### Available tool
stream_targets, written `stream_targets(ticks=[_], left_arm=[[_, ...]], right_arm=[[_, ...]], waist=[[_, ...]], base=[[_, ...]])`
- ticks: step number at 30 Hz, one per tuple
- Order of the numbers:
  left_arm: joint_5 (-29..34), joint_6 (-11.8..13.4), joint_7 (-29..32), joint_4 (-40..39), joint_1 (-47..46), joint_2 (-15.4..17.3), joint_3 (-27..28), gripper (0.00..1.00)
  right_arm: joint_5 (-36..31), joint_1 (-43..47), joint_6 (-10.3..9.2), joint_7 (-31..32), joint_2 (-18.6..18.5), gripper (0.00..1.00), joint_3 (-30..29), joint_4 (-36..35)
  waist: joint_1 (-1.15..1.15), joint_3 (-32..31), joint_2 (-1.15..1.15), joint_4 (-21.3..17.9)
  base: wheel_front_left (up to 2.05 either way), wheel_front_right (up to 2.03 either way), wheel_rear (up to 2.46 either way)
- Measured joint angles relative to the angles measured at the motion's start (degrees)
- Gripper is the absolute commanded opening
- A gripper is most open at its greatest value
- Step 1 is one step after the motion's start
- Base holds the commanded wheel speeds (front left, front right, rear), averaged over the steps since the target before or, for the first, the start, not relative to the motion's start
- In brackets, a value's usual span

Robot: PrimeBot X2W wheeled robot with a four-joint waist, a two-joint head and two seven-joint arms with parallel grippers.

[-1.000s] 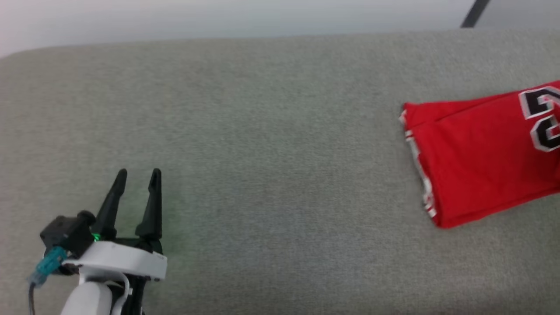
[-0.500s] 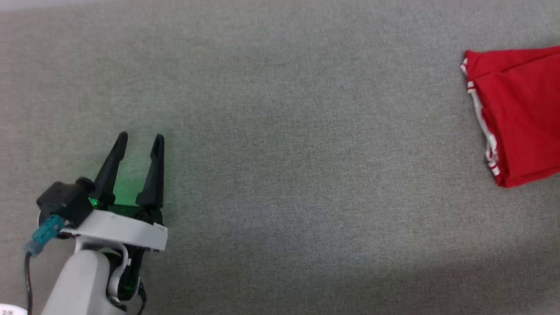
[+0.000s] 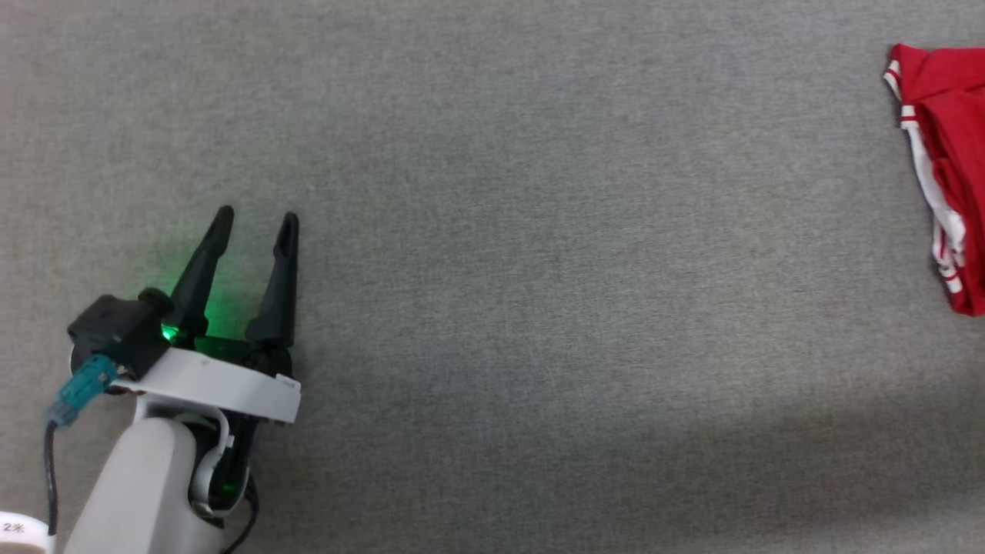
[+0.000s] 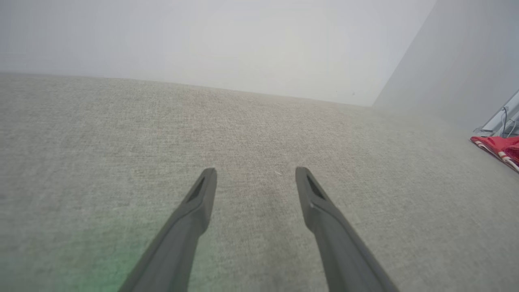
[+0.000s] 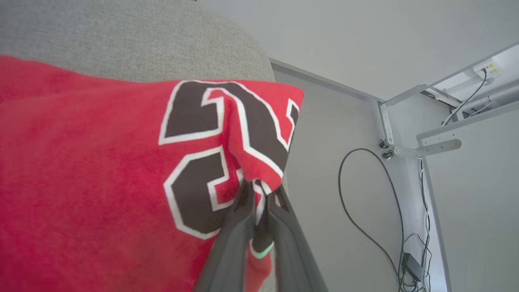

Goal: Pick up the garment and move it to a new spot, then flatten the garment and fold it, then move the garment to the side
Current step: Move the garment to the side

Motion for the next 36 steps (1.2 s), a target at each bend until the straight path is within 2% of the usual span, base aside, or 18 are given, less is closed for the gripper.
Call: stream_targets(ticks=[11,12,13,15,17,18,19,21,31,36], left_arm=[[-0.4,0.0,-0.1,0.7,-0.5,0.0,-0.5,1.0],[-0.5,0.0,-0.1,0.8,-0.5,0.0,-0.4,1.0],[-0.5,0.0,-0.1,0.8,-0.4,0.0,-0.3,1.0],[-0.5,0.0,-0.1,0.9,-0.2,0.0,-0.3,1.0],[-0.5,0.0,-0.1,1.1,0.1,0.0,0.0,1.0],[-0.6,0.0,-0.1,1.2,0.2,0.0,0.0,1.0],[-0.6,0.0,-0.1,1.2,0.3,0.0,0.0,1.0],[-0.6,0.0,-0.1,1.3,0.6,0.0,0.2,1.0],[-0.6,0.0,-0.1,2.0,3.3,-0.5,0.9,1.0],[-0.5,0.0,-0.1,2.2,5.4,-0.6,1.7,1.0]], right_arm=[[-2.8,-2.0,0.0,-1.6,2.7,0.02,-1.3,7.3],[-2.9,-2.0,0.0,-1.6,3.0,0.09,-1.6,7.8],[-3.1,-2.0,0.0,-1.6,3.2,0.31,-1.8,8.4],[-3.5,-2.0,0.0,-1.6,3.5,0.44,-2.0,9.2],[-4.0,-2.0,0.0,-1.6,3.8,0.6,-2.2,9.5],[-4.2,-2.0,0.0,-1.6,3.9,0.71,-2.3,9.7],[-4.5,-2.0,0.0,-1.6,4.1,0.77,-2.4,9.8],[-5.0,-2.0,0.0,-1.8,4.3,1.0,-2.8,10.0],[-6.4,-0.3,0.0,-4.2,6.6,1.0,-3.4,8.5],[-6.7,2.7,0.0,-7.3,8.5,1.0,-4.0,5.7]], waist=[[0.0,0.2,0.0,2.4],[0.0,0.0,0.0,2.5],[0.0,-0.2,0.0,2.6],[0.0,-0.7,0.0,2.8],[0.0,-1.4,0.0,2.9],[0.0,-1.7,0.0,2.9],[0.0,-2.1,0.0,2.9],[0.0,-2.9,0.0,3.0],[0.0,-8.2,0.0,2.9],[-0.01,-11.7,0.0,2.9]], base=[[0.0,0.0,0.0],[0.0,0.0,0.0],[0.0,0.0,0.0],[0.0,0.0,0.0],[0.0,0.0,0.0],[0.0,0.0,0.0],[0.0,0.0,0.0],[0.0,0.0,0.0],[0.0,0.0,0.0],[0.0,0.0,0.0]])
